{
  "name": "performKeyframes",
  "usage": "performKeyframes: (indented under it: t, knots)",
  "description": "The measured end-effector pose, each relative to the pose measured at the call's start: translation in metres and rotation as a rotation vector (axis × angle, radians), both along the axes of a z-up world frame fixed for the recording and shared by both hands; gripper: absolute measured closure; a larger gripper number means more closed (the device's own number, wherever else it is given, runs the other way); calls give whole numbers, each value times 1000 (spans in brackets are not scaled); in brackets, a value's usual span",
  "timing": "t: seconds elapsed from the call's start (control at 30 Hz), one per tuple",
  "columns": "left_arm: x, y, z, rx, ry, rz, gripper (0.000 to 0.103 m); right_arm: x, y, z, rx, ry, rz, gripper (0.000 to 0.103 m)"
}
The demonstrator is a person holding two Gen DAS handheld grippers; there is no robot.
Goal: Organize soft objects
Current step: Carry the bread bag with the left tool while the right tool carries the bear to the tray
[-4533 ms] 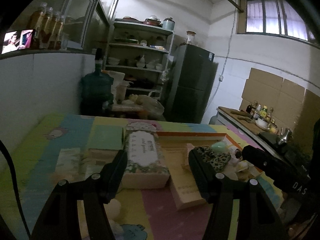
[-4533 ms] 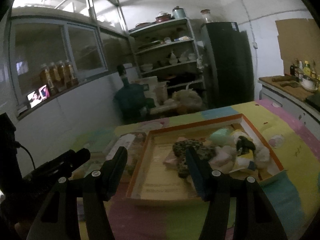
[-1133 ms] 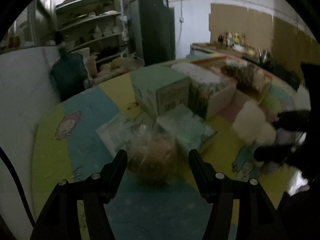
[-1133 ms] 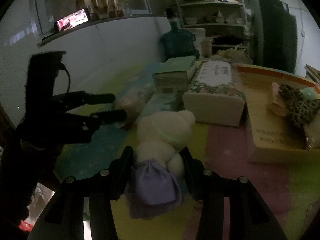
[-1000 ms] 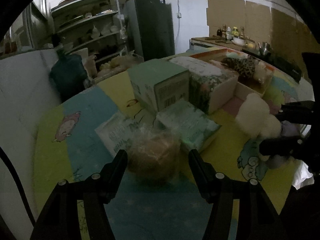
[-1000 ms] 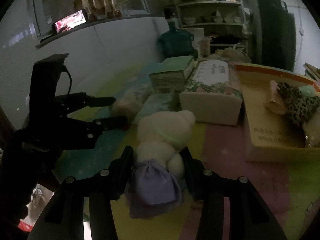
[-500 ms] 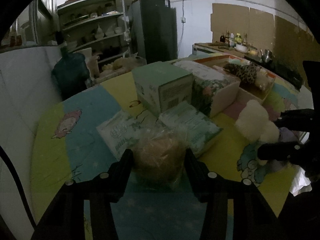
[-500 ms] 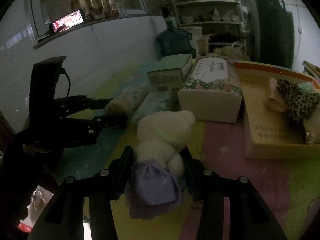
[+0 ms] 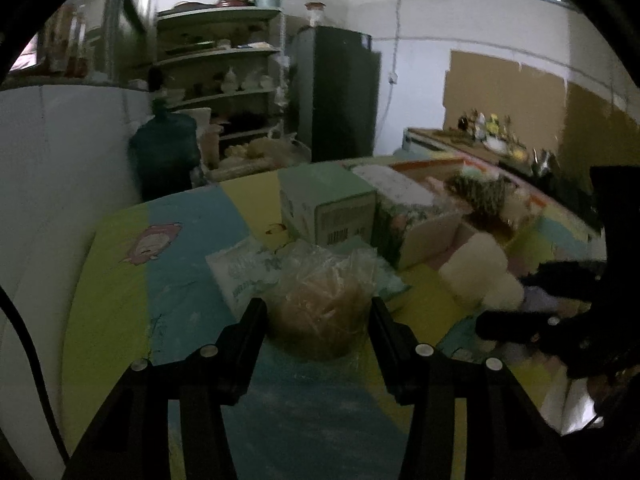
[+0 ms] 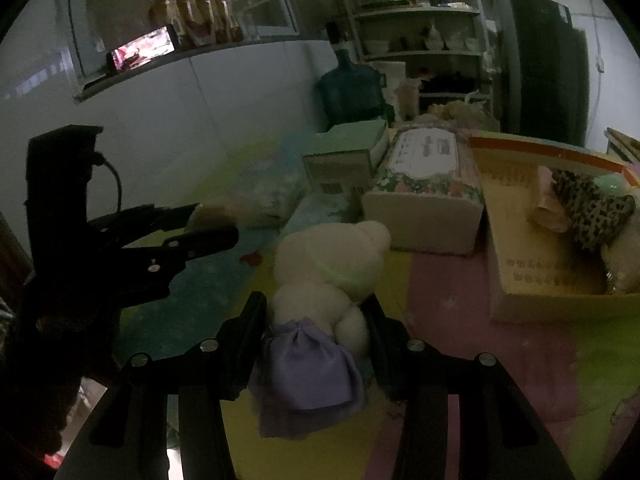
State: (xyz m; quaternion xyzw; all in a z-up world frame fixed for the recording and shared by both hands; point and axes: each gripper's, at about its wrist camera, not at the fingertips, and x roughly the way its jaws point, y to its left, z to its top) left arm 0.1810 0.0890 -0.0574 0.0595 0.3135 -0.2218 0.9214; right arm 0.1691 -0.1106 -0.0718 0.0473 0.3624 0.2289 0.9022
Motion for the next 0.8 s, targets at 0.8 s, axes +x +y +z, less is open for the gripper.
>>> performKeyframes:
  t: [0.8]
  knots:
    - [-24, -28, 29, -109, -57, 213, 51, -1, -25, 24, 23, -60, -36, 54]
